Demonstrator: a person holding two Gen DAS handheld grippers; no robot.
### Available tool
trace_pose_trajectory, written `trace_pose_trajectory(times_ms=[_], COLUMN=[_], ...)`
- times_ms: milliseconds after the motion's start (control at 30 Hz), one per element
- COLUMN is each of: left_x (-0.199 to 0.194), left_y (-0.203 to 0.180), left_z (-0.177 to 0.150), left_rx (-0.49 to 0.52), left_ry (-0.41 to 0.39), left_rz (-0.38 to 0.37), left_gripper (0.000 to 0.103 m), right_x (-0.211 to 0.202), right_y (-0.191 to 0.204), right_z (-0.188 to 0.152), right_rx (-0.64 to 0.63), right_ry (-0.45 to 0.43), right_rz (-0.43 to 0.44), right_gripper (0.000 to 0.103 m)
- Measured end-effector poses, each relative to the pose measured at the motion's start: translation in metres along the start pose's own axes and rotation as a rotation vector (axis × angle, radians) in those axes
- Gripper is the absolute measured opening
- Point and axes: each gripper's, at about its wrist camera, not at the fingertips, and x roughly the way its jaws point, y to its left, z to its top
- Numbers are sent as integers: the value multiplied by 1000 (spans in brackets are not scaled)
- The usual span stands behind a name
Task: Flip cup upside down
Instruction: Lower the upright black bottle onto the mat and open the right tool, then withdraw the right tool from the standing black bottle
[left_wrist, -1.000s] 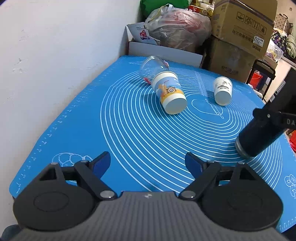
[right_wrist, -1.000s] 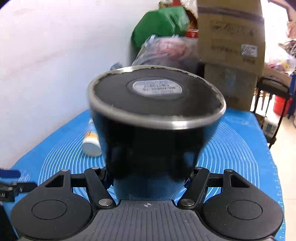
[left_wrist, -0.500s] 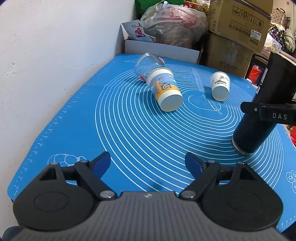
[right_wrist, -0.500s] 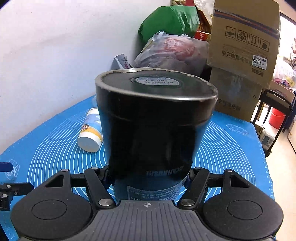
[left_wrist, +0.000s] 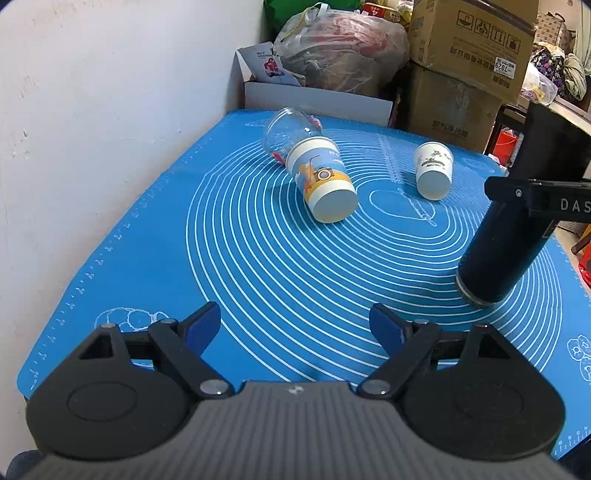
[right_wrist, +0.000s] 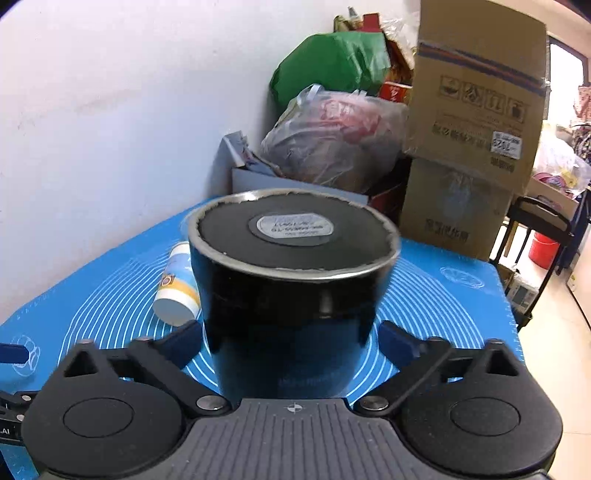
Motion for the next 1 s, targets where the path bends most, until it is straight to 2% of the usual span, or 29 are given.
trace_pose_trajectory(times_ms=[233, 433, 533, 733, 1000], left_x=[-28, -65, -84, -119, -148], left_y=[-13, -29, -35, -47, -58], left_z=[1, -3, -9, -26, -50], left_rx=[28, 58, 64, 96, 136], left_ry=[-37, -81, -87, -98, -77], left_rz=[-15, -31, -36, -51, -66], left_gripper=[87, 87, 87, 87, 88], right_x=[-35, -90, -124, -176, -218], right_y=[-9, -18, -15, -3, 12], right_z=[-14, -38, -50, -68, -84], right_rx=[93, 197, 207, 209, 239], right_ry=[-15, -39, -65, -60, -44], right_rz=[-32, -89, -145, -239, -245], right_gripper=[103, 103, 103, 103, 103])
